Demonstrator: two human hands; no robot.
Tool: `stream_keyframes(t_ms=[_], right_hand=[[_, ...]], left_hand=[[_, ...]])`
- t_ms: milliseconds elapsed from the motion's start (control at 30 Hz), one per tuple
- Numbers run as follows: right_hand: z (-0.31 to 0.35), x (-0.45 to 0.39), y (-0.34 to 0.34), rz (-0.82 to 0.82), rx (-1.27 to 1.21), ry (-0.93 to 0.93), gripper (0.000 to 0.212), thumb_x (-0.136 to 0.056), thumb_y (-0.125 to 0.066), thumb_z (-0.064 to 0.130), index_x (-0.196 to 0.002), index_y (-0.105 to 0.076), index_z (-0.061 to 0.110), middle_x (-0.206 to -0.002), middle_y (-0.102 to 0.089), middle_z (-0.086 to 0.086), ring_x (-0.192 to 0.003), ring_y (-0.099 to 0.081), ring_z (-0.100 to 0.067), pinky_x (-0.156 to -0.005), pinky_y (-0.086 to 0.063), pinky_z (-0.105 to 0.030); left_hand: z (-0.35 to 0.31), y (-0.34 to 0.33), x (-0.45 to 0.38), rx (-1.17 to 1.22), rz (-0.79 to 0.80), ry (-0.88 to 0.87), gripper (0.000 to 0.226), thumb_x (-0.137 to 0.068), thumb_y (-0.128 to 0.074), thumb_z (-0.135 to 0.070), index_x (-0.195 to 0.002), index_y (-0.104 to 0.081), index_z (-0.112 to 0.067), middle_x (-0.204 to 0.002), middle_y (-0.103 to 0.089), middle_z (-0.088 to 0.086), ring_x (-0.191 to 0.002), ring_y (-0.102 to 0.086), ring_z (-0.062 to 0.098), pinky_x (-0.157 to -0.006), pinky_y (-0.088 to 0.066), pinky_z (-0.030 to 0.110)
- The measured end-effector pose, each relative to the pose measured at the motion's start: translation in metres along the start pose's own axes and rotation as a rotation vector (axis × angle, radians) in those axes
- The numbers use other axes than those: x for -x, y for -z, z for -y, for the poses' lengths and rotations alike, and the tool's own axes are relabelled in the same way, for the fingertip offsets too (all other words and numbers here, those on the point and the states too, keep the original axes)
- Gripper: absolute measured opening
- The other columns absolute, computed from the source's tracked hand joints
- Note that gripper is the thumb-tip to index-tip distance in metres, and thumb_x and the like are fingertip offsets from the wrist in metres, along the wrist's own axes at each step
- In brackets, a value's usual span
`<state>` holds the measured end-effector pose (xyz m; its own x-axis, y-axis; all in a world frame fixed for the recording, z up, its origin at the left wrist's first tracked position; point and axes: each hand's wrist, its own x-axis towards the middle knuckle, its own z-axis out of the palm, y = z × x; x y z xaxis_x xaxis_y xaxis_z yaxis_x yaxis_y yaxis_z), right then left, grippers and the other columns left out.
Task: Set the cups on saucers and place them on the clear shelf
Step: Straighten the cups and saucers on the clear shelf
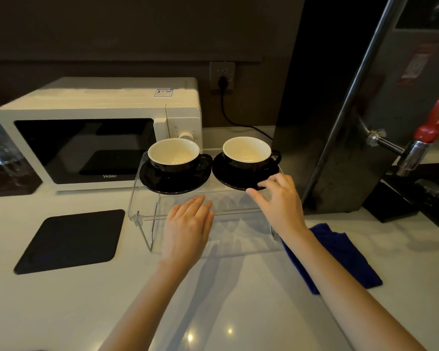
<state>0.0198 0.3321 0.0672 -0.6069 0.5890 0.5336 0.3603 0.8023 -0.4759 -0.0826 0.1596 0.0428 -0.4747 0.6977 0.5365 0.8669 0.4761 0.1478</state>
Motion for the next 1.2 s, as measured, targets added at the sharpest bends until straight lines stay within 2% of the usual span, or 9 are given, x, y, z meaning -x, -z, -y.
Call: stream_keyframes(t_ms=[200, 367, 467, 533, 667, 833, 933, 1033, 1200], right_hand=[[0.002, 0.002, -0.004, -0.022, -0.039, -0.062, 0.036, -0.080, -0.065, 0.036, -0.101, -0.067, 0.008, -0.107, -0.063, -0.012, -0.102, -0.052, -0.020, -0.076, -0.042, -0.022], [0.006, 0.003, -0.007, -0.041, -0.045, -0.072, 0.036, -0.080, -0.065, 0.036, -0.101, -0.068, 0.007, -0.105, -0.063, -0.012, -0.100, -0.051, -0.020, -0.074, -0.041, -0.022], [0.007, 0.002, -0.005, -0.016, -0.018, -0.074, 0.037, -0.081, -0.063, 0.036, -0.104, -0.066, 0.007, -0.108, -0.061, -0.012, -0.103, -0.050, -0.021, -0.075, -0.041, -0.022], [0.011, 0.002, -0.003, -0.004, 0.015, -0.076, 0.037, -0.083, -0.062, 0.034, -0.108, -0.064, 0.007, -0.112, -0.061, -0.012, -0.106, -0.050, -0.022, -0.078, -0.044, -0.027], [0.031, 0.006, -0.010, -0.005, -0.030, 0.065, 0.030, -0.083, -0.063, 0.021, -0.110, -0.063, 0.007, -0.110, -0.064, -0.013, -0.106, -0.054, -0.026, -0.085, -0.048, -0.036], [0.066, 0.002, -0.027, 0.099, -0.052, 0.271, 0.029, -0.083, -0.062, 0.016, -0.109, -0.062, 0.005, -0.102, -0.065, -0.013, -0.097, -0.058, -0.027, -0.079, -0.051, -0.039], [0.079, -0.005, -0.039, 0.118, -0.026, 0.286, 0.032, -0.086, -0.059, 0.025, -0.112, -0.061, 0.007, -0.103, -0.066, -0.013, -0.098, -0.058, -0.027, -0.081, -0.047, -0.040], [0.086, -0.011, -0.048, 0.117, 0.025, 0.246, 0.035, -0.085, -0.059, 0.033, -0.107, -0.064, 0.007, -0.099, -0.068, -0.012, -0.094, -0.058, -0.028, -0.079, -0.045, -0.041], [0.086, -0.017, -0.052, 0.094, 0.015, 0.190, 0.025, -0.087, -0.057, 0.027, -0.099, -0.069, 0.009, -0.093, -0.070, -0.012, -0.092, -0.058, -0.027, -0.076, -0.044, -0.040]], left_hand=[[0.001, 0.000, 0.000, 0.006, 0.008, 0.003, 0.039, -0.091, -0.038, -0.033, -0.104, -0.068, -0.011, -0.109, -0.071, 0.008, -0.100, -0.067, 0.023, -0.085, -0.050, 0.034], [0.000, 0.001, 0.000, 0.015, 0.013, 0.009, 0.048, -0.094, -0.028, -0.037, -0.103, -0.068, -0.011, -0.108, -0.071, 0.008, -0.100, -0.067, 0.023, -0.085, -0.050, 0.034], [0.001, 0.002, -0.001, 0.028, 0.042, 0.017, 0.043, -0.091, -0.035, -0.035, -0.103, -0.069, -0.011, -0.108, -0.071, 0.009, -0.100, -0.067, 0.024, -0.085, -0.050, 0.035], [0.004, 0.004, -0.001, 0.083, 0.058, 0.013, 0.040, -0.089, -0.038, -0.033, -0.104, -0.069, -0.011, -0.109, -0.071, 0.009, -0.102, -0.066, 0.025, -0.087, -0.048, 0.036], [0.015, 0.011, 0.002, 0.233, 0.022, 0.056, 0.039, -0.089, -0.039, -0.032, -0.101, -0.069, -0.009, -0.103, -0.073, 0.008, -0.099, -0.067, 0.024, -0.088, -0.045, 0.036], [0.034, 0.022, 0.017, 0.158, -0.013, 0.083, 0.038, -0.088, -0.041, -0.034, -0.099, -0.071, -0.011, -0.103, -0.073, 0.005, -0.097, -0.067, 0.021, -0.089, -0.043, 0.033], [0.039, 0.023, 0.021, 0.124, 0.002, 0.074, 0.036, -0.088, -0.043, -0.033, -0.103, -0.070, -0.015, -0.108, -0.071, 0.003, -0.102, -0.065, 0.019, -0.093, -0.043, 0.034], [0.041, 0.022, 0.021, 0.137, -0.008, 0.075, 0.032, -0.087, -0.045, -0.031, -0.102, -0.070, -0.016, -0.107, -0.072, 0.002, -0.102, -0.065, 0.018, -0.092, -0.044, 0.033], [0.041, 0.015, 0.022, 0.165, -0.065, 0.108, 0.026, -0.087, -0.050, -0.027, -0.097, -0.071, -0.016, -0.103, -0.073, 0.000, -0.099, -0.066, 0.016, -0.089, -0.043, 0.027]])
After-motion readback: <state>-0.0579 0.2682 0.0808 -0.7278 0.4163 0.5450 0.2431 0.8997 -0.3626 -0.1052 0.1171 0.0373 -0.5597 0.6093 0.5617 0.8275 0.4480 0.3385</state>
